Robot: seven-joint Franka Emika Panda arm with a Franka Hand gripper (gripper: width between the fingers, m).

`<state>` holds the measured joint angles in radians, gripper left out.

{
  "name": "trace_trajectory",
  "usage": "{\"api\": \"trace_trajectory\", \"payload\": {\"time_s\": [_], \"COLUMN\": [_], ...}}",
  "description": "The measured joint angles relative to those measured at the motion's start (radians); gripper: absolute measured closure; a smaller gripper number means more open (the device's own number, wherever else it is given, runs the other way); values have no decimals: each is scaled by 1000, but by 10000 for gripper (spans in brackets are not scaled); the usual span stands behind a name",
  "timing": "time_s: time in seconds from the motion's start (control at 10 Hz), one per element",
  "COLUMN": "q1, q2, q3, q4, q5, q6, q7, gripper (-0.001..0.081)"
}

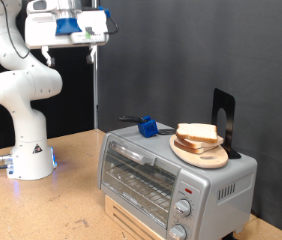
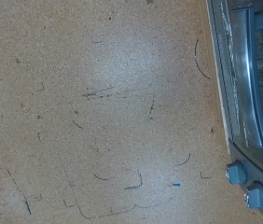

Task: Make a piece of toast with the oven

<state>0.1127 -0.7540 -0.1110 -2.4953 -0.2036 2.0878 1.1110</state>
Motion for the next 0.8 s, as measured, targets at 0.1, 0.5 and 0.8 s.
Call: {"api": "trace_trajectory", "payload": {"time_s": [0.1,0.5,0.8], "q1": [0,167,187], "q2": [-2,-6,121], "q3": [-2,-208,-224], "q4": [0,37,81], "q5": [22,332,337], "q6": [-7,-63,7], "q7": [18,-332,-320], "gripper": [-2,-2,-2]}}
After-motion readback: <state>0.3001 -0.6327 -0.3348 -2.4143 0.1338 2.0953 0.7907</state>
